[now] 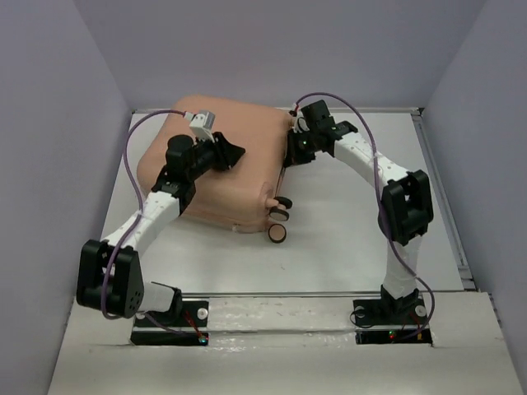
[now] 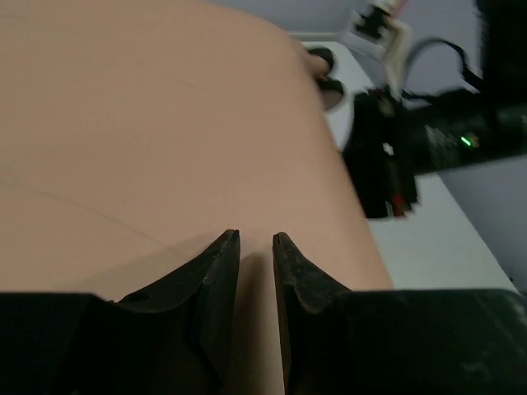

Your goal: Pack the luggage

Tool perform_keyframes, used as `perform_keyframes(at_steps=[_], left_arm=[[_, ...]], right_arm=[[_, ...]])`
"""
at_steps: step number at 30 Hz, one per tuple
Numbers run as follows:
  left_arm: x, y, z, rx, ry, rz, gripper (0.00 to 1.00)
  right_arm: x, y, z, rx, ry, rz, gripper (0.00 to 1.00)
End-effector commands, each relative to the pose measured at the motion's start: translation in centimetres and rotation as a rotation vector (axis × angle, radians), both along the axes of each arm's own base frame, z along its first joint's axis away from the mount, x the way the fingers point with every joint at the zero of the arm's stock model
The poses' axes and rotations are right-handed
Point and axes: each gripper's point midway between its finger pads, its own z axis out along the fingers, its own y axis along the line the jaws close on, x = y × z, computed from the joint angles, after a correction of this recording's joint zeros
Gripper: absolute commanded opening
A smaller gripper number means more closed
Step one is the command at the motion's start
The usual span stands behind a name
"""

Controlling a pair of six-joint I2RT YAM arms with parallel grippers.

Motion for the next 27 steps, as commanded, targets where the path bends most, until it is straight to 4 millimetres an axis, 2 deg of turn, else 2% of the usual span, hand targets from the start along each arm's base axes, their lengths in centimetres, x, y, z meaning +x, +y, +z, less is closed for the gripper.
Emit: perform_keyframes(at_steps=[1,2,4,5,6,7,8,9,10,12,13,14,16,17,18,20,21,22,23,24,25,26,27], left_arm=[[-14.4,0.0,-15.7,0.108,0.666,-0.084,0.37],[-15.1,-0.1,-15.6,0.103,0.666,-0.089,0.37],[-15.9,-0.2,-14.7,0.087,0.646,-0.089,0.37],[-14.9,-0.2,-11.7,0.072,0.56,-0.073,0.38],[-13.9,0.2,-9.8,0.083,0.499,-0.048,0.44],[-12.9,0.5,-7.7,0.093,0.444,-0.02,0.48],[-10.8,1.2,-2.9,0.09,0.341,0.023,0.51],[-9.9,1.6,-0.5,0.08,0.297,0.037,0.53],[-8.1,2.3,3.4,0.066,0.234,0.067,0.59],[-6.4,3.4,6.4,0.076,0.179,0.121,0.66],[-5.3,4.9,7.3,0.105,0.158,0.196,0.69],[-3.9,6.8,9.1,0.093,0.119,0.264,0.72],[-2.5,9.6,10.2,0.059,0.101,0.358,0.8],[-1.8,11.0,10.3,0.036,0.101,0.389,0.82],[-1.1,14.5,10.3,0.015,0.107,0.473,0.85],[-0.4,18.0,9.6,0.008,0.132,0.597,0.87],[-0.3,19.5,9.3,0.007,0.134,0.642,0.88],[-0.3,22.1,8.7,0.015,0.138,0.733,0.89],[-0.3,23.6,8.3,0.024,0.143,0.79,0.89],[-0.6,26.1,7.7,0.044,0.147,0.894,0.91],[-0.7,27.3,7.3,0.043,0.153,0.932,0.92],[-0.6,28.2,6.3,0.03,0.17,0.959,0.92],[-0.7,29.9,5.9,0.022,0.175,1.0,0.92]], right_arm=[[7.3,8.4,12.4,0.433,-0.306,0.124,0.15],[8.0,8.5,11.9,0.451,-0.271,0.106,0.17],[9.0,8.2,13.3,0.478,-0.28,0.085,0.26],[9.3,7.5,13.2,0.468,-0.277,0.062,0.29],[8.6,6.8,14.3,0.447,-0.304,0.06,0.36],[8.2,6.1,14.5,0.425,-0.323,0.044,0.41],[6.9,5.4,12.2,0.382,-0.297,0.07,0.45],[4.4,5.1,14.8,0.394,-0.346,0.119,0.55],[2.8,4.1,12.1,0.337,-0.336,0.16,0.6],[-0.3,3.5,12.0,0.316,-0.359,0.237,0.74],[-3.2,3.4,13.8,0.355,-0.388,0.319,0.78],[-4.5,3.2,13.4,0.36,-0.387,0.363,0.81],[-7.4,3.2,11.4,0.349,-0.365,0.479,0.87],[-8.3,3.6,11.0,0.334,-0.365,0.504,0.89],[-8.8,3.3,9.8,0.278,-0.369,0.545,0.91],[-8.9,3.5,9.1,0.209,-0.376,0.57,0.92],[-9.5,3.8,8.0,0.172,-0.359,0.603,0.93],[-8.6,3.7,7.9,0.119,-0.38,0.576,0.94],[-8.0,3.4,7.0,0.08,-0.372,0.56,0.95],[-7.0,3.1,6.9,0.025,-0.393,0.521,0.95],[-6.3,2.8,6.4,-0.011,-0.386,0.496,0.95],[-5.7,2.4,5.1,-0.059,-0.353,0.473,0.95],[-4.9,2.3,5.1,-0.101,-0.364,0.444,0.95]])
